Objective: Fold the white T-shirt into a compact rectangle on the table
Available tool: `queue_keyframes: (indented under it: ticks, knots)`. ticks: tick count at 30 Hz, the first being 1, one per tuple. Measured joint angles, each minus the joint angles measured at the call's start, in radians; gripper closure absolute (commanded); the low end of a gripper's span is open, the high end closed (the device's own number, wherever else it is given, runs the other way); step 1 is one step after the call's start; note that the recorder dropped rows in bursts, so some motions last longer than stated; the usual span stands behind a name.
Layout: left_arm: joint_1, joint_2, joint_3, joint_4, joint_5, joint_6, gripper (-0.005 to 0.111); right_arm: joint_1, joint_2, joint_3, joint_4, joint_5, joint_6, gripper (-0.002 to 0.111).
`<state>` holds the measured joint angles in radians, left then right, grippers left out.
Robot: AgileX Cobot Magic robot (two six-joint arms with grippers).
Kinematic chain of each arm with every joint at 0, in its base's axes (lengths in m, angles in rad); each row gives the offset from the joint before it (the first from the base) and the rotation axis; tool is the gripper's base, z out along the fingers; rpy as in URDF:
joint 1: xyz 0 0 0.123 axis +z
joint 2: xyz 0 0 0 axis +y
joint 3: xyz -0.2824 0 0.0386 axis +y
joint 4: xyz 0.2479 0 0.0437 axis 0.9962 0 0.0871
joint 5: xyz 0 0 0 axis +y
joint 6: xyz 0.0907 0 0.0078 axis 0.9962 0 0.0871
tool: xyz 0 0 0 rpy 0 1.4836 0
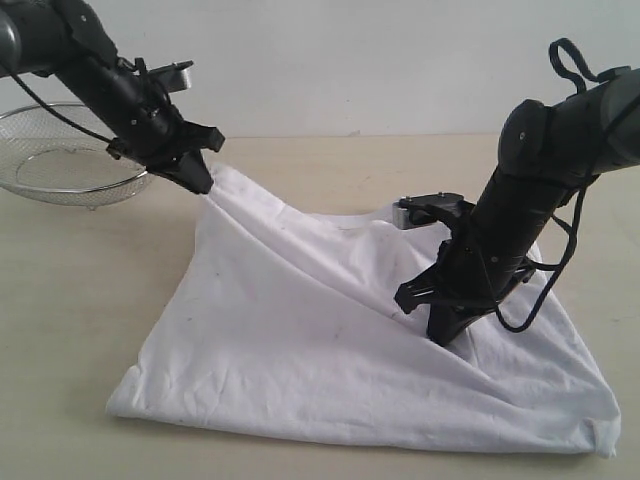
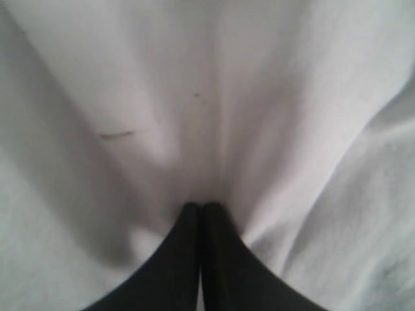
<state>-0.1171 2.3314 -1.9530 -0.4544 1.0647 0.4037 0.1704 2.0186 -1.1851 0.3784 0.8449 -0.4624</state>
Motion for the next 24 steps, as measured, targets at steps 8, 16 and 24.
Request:
queue_keyframes:
  ticks: [8, 16, 24]
  knots:
    - [0.046, 0.000, 0.059, 0.014, -0.006, 0.019, 0.102, 0.000, 0.000, 0.000, 0.000, 0.000, 0.000, 0.109]
    - [0.046, -0.054, 0.059, -0.140, 0.095, 0.152, 0.102, 0.000, -0.045, 0.020, -0.012, -0.043, -0.016, 0.109]
    - [-0.028, -0.092, 0.164, -0.240, 0.126, 0.217, 0.102, -0.060, -0.240, -0.019, -0.186, -0.310, 0.116, 0.109]
